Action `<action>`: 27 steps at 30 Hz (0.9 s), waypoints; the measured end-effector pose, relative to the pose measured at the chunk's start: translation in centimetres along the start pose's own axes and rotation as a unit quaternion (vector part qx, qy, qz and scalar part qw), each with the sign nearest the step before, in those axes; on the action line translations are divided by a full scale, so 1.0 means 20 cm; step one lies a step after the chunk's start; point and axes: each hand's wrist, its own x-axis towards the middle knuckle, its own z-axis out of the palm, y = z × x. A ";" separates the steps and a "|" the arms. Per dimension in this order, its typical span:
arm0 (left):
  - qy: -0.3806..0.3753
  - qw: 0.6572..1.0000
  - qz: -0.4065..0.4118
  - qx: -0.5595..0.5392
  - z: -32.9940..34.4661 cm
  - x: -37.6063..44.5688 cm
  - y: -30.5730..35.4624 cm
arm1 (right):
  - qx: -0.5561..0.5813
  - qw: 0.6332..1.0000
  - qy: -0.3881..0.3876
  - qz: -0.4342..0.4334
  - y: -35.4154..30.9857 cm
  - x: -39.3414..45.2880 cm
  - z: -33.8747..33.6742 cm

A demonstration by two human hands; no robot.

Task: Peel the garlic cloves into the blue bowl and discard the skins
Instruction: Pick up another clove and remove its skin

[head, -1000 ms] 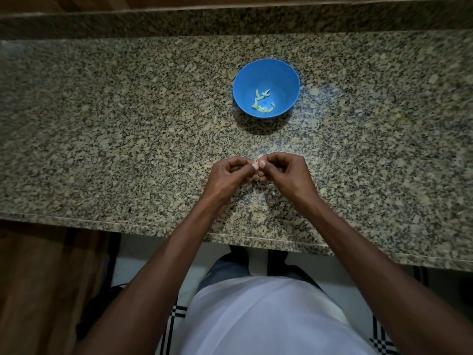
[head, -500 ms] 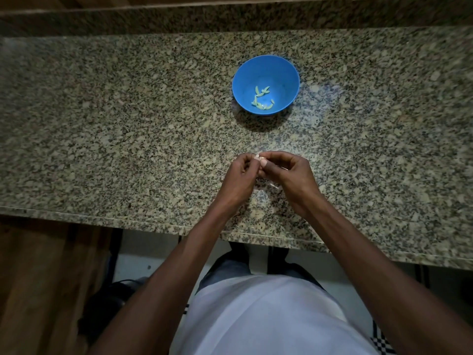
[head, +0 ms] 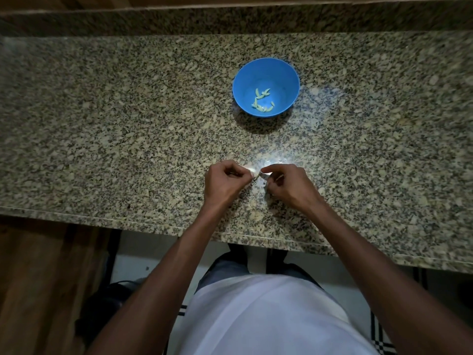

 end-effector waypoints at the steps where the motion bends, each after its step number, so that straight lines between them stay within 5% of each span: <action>1: 0.003 1.000 0.003 -0.003 0.00 0.00 -0.01 | -0.031 0.999 -0.003 -0.021 0.00 0.00 0.00; 5: 0.012 0.999 0.026 -0.020 0.01 -0.02 -0.03 | -0.030 0.999 -0.002 -0.027 0.03 -0.01 0.01; 8: -0.006 0.999 0.026 -0.045 0.02 -0.03 -0.04 | 0.111 0.993 -0.035 0.025 0.05 -0.03 -0.02; 11: -0.039 0.997 0.054 -0.044 0.02 -0.04 -0.04 | 0.322 0.942 -0.051 0.076 0.06 -0.05 -0.04; 15: -0.085 0.991 0.074 -0.073 0.05 -0.08 -0.02 | 0.437 0.890 -0.058 0.116 0.06 -0.07 -0.06; 20: -0.063 0.989 0.059 -0.119 0.10 -0.09 0.00 | 0.470 0.875 -0.016 0.111 0.04 -0.07 -0.04; 27: -0.045 0.991 0.067 -0.110 0.10 -0.10 0.01 | 0.388 0.920 0.046 0.044 0.03 -0.05 -0.06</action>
